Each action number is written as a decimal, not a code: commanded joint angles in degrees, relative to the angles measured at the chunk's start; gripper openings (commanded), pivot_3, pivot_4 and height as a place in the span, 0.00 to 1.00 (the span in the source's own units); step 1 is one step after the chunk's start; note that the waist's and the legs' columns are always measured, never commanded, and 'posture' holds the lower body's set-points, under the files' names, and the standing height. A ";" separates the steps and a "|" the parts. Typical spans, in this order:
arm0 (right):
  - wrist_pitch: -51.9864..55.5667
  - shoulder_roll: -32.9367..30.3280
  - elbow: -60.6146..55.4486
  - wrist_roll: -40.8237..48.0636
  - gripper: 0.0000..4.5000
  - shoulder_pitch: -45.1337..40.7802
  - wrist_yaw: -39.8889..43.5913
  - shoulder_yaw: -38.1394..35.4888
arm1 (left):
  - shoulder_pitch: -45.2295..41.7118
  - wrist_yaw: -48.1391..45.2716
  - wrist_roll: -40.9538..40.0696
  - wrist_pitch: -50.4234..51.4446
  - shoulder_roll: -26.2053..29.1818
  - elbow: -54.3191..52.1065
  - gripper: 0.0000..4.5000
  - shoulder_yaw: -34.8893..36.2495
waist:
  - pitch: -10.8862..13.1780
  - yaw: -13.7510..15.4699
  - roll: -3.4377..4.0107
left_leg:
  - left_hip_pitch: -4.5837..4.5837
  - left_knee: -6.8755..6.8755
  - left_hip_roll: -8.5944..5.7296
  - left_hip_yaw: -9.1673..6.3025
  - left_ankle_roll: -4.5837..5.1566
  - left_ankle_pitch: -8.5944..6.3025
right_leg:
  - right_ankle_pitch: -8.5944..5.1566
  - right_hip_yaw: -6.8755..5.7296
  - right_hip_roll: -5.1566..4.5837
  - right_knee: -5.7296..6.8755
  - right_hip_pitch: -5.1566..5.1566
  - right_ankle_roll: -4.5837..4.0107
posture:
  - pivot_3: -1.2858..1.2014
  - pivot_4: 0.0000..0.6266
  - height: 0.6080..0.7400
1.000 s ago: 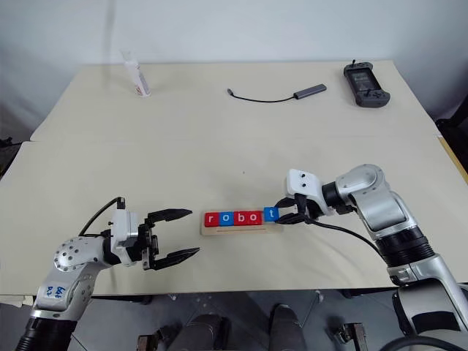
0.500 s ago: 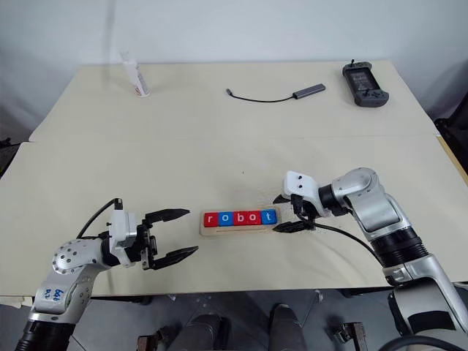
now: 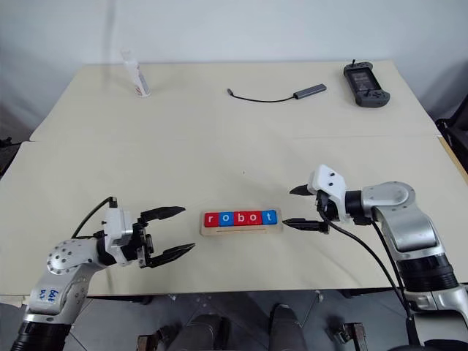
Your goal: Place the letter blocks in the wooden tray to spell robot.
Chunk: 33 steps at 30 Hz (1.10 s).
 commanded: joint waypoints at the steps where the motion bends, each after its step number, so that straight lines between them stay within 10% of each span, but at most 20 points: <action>1: 1.04 -0.80 -2.74 0.24 0.91 0.97 -1.64 -0.29 | -0.44 -0.65 -0.62 -0.88 0.53 -0.01 1.00 0.87 | 0.00 -0.01 0.00 | 0.01 0.00 0.00 0.00 0.00 0.00 | 0.00 0.00 0.00 0.00 0.01 0.00 | 0.52 0.24 1.00; 14: 4.31 0.78 -2.71 -1.28 0.01 -2.97 -2.50 6.40 | 2.24 -0.31 -1.74 0.95 -0.57 -3.49 1.00 0.17 | 0.00 -0.13 0.00 | -0.01 -0.01 -0.01 0.00 0.01 0.00 | 0.00 0.00 -0.01 -0.02 0.00 0.00 | 0.52 0.24 1.00; 29: 4.73 1.01 -3.30 -1.22 0.01 -2.10 -3.63 6.25 | 6.53 0.11 -1.40 0.08 -0.33 -5.35 1.00 0.66 | 0.00 -0.04 0.00 | 0.01 0.00 0.00 0.00 0.01 0.00 | 0.00 0.00 0.00 -0.02 0.02 0.00 | 0.52 0.24 1.00; 33: 2.39 -1.74 -5.09 2.33 0.20 2.25 -1.73 0.58 | 5.63 -1.24 -1.21 -1.17 0.31 -2.89 1.00 1.13 | 0.00 0.72 0.00 | 0.00 0.01 -0.04 0.00 0.03 -0.02 | 0.00 0.00 -0.02 -0.05 0.03 0.00 | 0.52 0.24 1.00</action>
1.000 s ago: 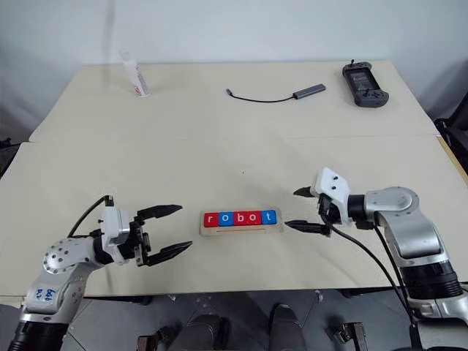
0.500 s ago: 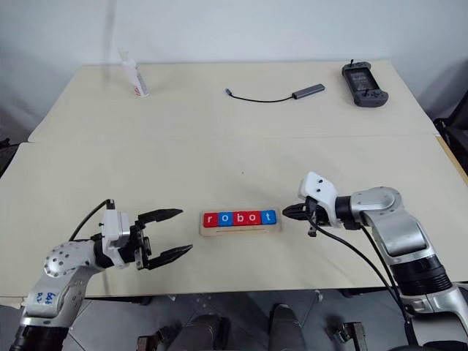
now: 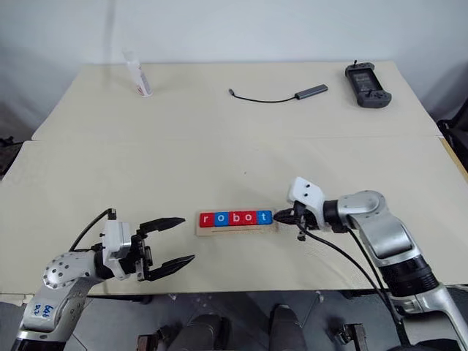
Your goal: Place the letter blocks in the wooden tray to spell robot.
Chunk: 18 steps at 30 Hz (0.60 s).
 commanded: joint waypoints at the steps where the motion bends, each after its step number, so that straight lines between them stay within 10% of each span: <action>1: -4.40 -2.81 -4.56 4.75 0.27 4.81 2.96 -7.42 | -1.28 -1.83 -0.56 -1.99 1.10 1.92 1.00 1.51 | 0.00 0.46 0.00 | 0.00 0.00 0.01 0.00 0.00 0.00 | 0.00 0.00 0.01 0.00 0.00 0.00 | 0.52 0.24 1.00; 10: -15.17 -3.19 -8.56 16.23 0.98 19.21 8.42 -24.31 | -8.95 -4.14 -0.16 -2.66 5.89 10.55 1.00 5.52 | 0.00 0.39 0.00 | 0.06 0.03 0.02 0.01 0.00 -0.01 | 0.02 -0.02 0.02 0.00 0.09 0.03 | 0.52 0.24 1.00; 18: -17.51 -1.87 -6.25 15.28 0.99 18.17 6.29 -23.46 | -11.27 -3.10 0.55 -1.99 6.64 11.72 1.00 5.81 | -0.01 0.43 0.02 | 0.08 0.00 0.06 0.03 -0.01 -0.01 | 0.01 0.01 0.03 0.02 0.06 0.02 | 0.52 0.24 1.00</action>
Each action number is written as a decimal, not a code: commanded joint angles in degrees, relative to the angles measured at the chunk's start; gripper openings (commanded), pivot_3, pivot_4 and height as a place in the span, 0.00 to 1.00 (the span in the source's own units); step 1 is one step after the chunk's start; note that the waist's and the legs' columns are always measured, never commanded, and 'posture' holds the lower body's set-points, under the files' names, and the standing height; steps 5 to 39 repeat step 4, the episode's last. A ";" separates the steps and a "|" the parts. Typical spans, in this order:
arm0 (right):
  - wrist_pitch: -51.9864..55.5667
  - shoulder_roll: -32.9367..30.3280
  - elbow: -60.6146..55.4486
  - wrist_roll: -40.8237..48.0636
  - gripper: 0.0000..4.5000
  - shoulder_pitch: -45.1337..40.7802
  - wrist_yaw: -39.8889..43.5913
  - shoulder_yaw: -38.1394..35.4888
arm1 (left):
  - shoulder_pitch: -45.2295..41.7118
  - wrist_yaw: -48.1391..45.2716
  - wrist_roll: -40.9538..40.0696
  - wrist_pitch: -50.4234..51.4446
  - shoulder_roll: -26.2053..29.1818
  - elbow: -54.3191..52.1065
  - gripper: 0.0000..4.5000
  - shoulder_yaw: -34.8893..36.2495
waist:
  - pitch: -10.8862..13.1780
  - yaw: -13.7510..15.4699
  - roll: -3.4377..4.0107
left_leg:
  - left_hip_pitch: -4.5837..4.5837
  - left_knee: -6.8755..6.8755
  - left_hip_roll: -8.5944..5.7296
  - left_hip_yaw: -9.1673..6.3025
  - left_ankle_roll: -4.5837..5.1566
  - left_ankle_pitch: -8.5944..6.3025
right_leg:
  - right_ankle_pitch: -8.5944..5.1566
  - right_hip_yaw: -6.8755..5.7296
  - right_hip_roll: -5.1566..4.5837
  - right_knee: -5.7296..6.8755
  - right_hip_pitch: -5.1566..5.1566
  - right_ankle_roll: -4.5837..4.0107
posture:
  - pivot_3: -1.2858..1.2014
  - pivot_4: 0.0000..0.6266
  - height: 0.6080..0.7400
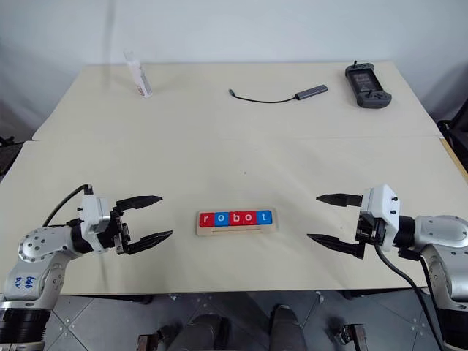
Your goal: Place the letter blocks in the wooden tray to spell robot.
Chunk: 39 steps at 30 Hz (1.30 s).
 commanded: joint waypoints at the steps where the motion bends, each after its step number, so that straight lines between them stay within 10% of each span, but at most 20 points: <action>1: -1.53 0.71 0.42 0.58 0.99 -1.03 -1.15 0.02 | -0.72 0.57 -0.20 -0.26 0.39 0.04 1.00 1.27 | 0.00 0.11 0.00 | 0.00 0.00 -0.01 0.00 0.00 0.00 | 0.00 0.00 0.00 0.00 0.00 0.00 | 0.52 0.24 1.00; 39: -2.19 1.43 1.48 0.39 0.99 -2.02 -2.20 0.42 | -0.65 2.24 0.12 0.64 0.36 -0.45 1.00 1.53 | 0.00 0.14 0.00 | 0.00 0.01 -0.01 0.00 0.00 0.00 | 0.00 0.00 -0.01 0.00 0.01 0.00 | 0.52 0.24 1.00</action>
